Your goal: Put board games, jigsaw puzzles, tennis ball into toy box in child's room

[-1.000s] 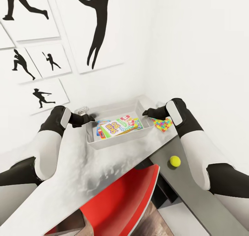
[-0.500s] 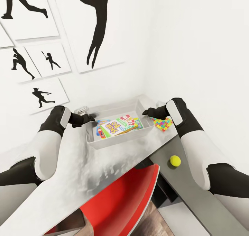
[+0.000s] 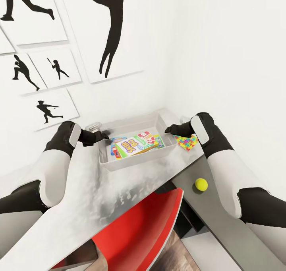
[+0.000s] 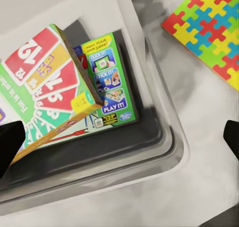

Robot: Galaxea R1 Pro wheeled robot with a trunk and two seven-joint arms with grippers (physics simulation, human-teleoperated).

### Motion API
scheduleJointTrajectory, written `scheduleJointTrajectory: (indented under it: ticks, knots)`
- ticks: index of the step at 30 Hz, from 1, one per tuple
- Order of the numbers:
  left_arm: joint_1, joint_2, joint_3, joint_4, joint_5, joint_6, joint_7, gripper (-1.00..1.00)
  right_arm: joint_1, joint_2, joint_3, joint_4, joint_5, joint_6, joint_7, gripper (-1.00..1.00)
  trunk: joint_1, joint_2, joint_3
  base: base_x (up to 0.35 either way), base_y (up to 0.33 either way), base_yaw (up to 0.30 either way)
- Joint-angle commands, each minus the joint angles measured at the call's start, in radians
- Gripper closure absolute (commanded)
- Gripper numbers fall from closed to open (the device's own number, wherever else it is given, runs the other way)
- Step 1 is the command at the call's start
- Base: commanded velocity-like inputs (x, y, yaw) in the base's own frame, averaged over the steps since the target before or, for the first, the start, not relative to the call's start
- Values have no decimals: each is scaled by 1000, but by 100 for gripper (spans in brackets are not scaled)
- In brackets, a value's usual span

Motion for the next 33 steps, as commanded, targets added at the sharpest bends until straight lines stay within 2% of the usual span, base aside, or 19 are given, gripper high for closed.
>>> scheduleJointTrajectory:
  ticks: [1, 5, 11, 33]
  knots:
    - [-1, 0, 3, -1, -1, 5, -3, -100, -1, 0, 2, 0, -3, 2, -10, -100, 1, -2, -3, 0, 0, 0]
    - [-1, -1, 4, -1, 0, 5, -3, -100, -1, 0, 1, 1, 33, 2, -10, -100, 1, -2, -7, 0, 0, 0]
    - [-1, -1, 4, -1, 1, 7, -4, -100, -1, -1, 1, 6, 55, -2, -10, -100, 1, -2, -15, 0, 0, 0]
    - [-1, 0, 3, -5, 3, 11, -7, -100, -1, 0, 0, 52, 62, -39, -13, -100, 1, -2, -51, 0, 0, 0]
